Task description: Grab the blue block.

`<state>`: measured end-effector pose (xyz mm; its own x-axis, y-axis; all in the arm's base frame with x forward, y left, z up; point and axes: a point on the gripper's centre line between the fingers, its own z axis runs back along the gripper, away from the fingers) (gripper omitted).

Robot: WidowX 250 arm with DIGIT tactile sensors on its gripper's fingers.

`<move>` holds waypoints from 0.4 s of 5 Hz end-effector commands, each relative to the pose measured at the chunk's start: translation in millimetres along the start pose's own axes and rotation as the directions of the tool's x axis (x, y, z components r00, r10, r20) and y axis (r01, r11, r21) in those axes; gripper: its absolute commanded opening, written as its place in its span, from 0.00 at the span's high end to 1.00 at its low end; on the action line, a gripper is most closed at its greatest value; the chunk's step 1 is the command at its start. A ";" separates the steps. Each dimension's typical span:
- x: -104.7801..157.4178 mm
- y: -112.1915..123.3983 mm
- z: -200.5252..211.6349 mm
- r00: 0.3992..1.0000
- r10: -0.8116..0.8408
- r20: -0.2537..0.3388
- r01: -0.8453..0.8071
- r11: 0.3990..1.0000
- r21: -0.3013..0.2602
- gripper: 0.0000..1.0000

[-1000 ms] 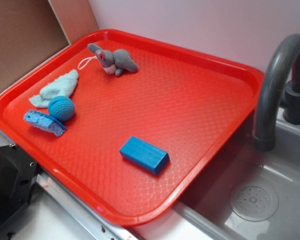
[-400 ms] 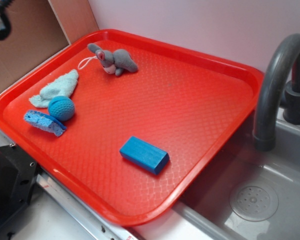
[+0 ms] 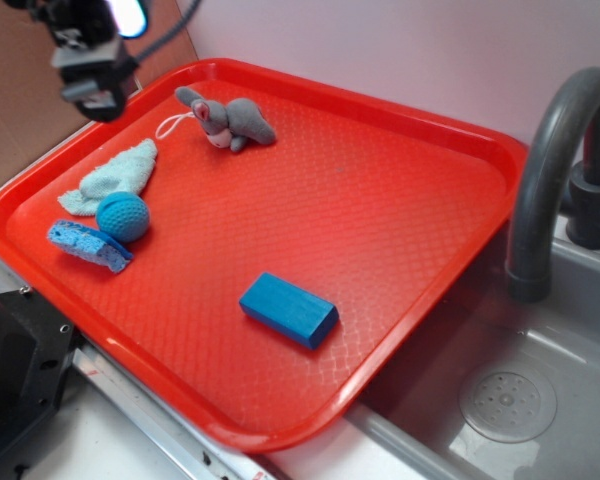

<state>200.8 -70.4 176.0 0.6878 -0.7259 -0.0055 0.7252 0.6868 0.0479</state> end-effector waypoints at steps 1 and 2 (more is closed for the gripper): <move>31.4 -17.6 -21.5 0.973 -0.219 0.072 0.220 0.976 -0.005 0.00; 40.6 -32.1 -40.7 0.944 -0.318 0.082 0.323 0.944 -0.059 0.00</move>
<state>209.8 -113.6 123.7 0.4292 -0.9028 0.0266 0.9027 0.4278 -0.0455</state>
